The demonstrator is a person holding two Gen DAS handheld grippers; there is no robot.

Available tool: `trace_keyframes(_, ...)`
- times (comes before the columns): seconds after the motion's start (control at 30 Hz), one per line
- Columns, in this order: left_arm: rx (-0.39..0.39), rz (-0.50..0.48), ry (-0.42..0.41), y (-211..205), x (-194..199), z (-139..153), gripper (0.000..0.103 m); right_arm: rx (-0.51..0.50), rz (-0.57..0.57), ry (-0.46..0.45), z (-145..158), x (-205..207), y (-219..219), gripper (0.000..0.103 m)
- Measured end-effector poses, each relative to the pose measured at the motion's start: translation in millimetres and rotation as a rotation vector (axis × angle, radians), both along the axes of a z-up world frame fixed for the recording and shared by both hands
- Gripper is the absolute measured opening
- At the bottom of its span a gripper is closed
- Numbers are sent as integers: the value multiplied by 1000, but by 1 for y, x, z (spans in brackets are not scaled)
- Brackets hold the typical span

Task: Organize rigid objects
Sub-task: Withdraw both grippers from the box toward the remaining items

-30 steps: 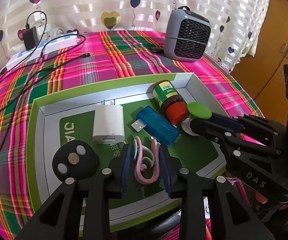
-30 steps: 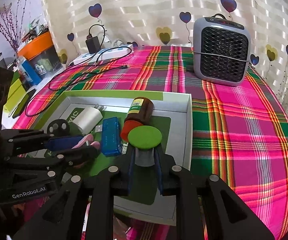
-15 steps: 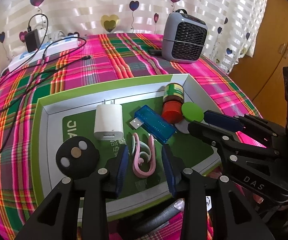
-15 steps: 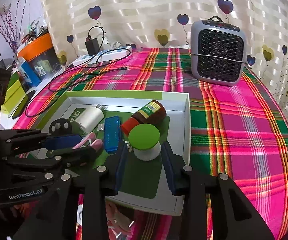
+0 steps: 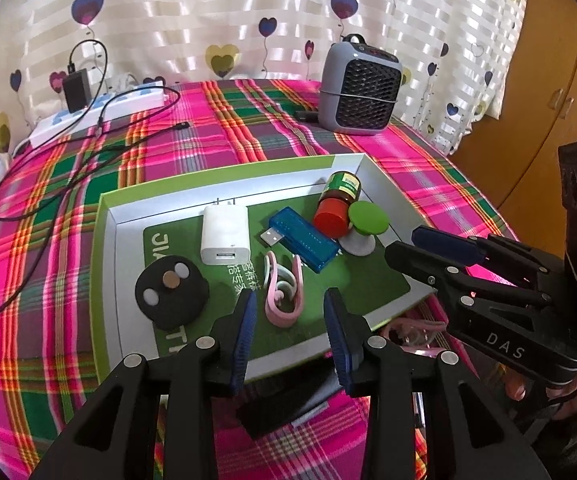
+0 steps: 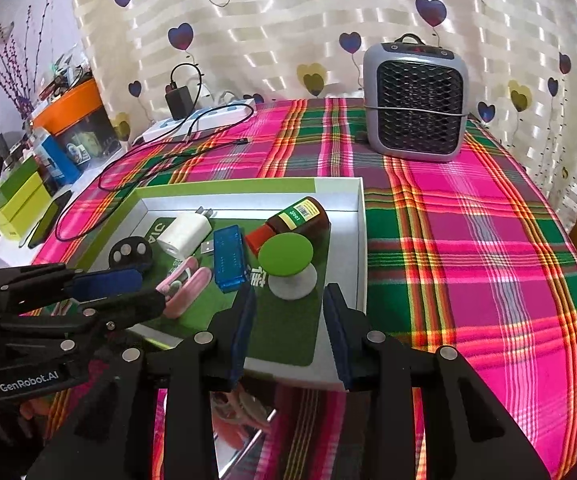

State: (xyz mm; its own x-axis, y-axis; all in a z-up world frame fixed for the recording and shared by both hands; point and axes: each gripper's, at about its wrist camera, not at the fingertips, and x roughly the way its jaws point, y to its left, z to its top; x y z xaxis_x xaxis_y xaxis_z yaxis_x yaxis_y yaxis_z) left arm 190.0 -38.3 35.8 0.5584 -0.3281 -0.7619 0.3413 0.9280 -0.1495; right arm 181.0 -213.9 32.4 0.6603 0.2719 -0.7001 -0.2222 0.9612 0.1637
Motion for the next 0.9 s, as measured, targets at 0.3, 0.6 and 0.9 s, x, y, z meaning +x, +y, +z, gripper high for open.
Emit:
trace_keyframes(0.3, -7, 15, -18, 9, -17, 5, 34, 17, -8, -12, 5, -14, 1, 37)
trace_keyframes(0.6, -19, 20, -36, 20, -39, 9, 34, 36, -18, -13, 5, -25, -2, 37)
trace_keyframes(0.9, -53, 57, -47, 39, -52, 13, 34, 49, -30, -24, 8, -36, -9, 37)
